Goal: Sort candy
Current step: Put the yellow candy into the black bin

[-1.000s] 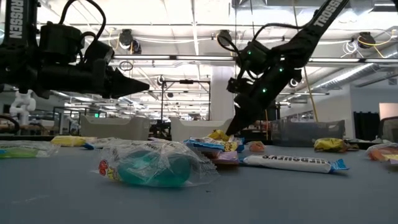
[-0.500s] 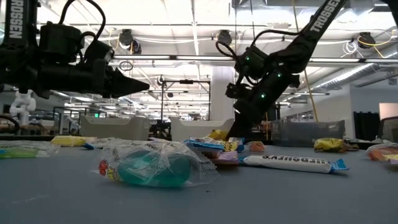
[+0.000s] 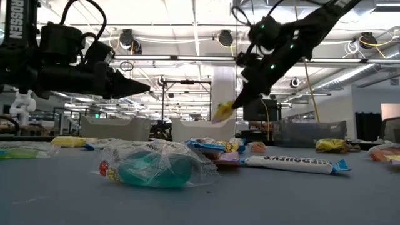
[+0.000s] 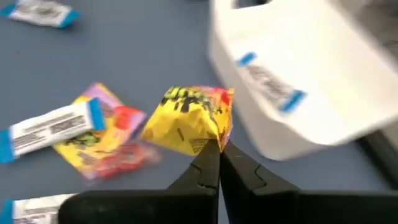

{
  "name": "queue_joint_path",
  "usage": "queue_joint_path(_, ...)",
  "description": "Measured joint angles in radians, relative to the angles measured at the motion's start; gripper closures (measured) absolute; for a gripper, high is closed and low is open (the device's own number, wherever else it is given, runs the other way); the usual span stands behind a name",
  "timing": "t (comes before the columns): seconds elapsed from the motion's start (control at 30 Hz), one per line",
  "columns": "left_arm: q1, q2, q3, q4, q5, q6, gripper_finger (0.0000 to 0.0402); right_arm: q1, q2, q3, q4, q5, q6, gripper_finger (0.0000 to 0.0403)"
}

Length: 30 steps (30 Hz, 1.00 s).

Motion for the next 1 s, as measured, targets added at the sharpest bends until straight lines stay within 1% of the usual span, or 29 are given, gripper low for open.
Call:
queue_joint_path(0.1,0.000,0.000,0.000,0.000,0.000,0.000,0.0399,0.001,-0.084,0.000,-0.094,0.095,0.007,0.0402)
queue_joint_path(0.23,0.000,0.000,0.000,0.000,0.000,0.000,0.0399,0.001,-0.195,0.000,-0.229,0.225,0.058,0.0402)
queue_joint_path(0.37,0.000,0.000,0.000,0.001,0.000,0.000,0.0399,-0.013,-0.291,0.000,-0.374,0.388,0.122,0.0403)
queue_joint_path(0.47,0.000,0.000,0.000,0.001,0.000,-0.001,0.0399,-0.039,-0.335,0.000,-0.473,0.470,0.174,0.0403)
queue_joint_path(0.57,0.000,0.000,0.000,0.001,0.000,-0.002,0.0399,-0.074,-0.345,0.000,-0.549,0.531,0.214,0.0403)
queue_joint_path(0.7,0.000,0.000,0.000,0.001,0.000,-0.003,0.0399,-0.142,-0.328,0.000,-0.602,0.587,0.260,0.0403)
queue_joint_path(0.83,0.000,0.000,0.000,0.001,0.000,-0.009,0.0399,-0.231,-0.296,0.000,-0.589,0.587,0.267,0.0403)
queue_joint_path(1.0,0.000,0.000,0.000,0.001,0.000,-0.029,0.0399,-0.348,-0.223,-0.001,-0.582,0.570,0.263,0.0403)
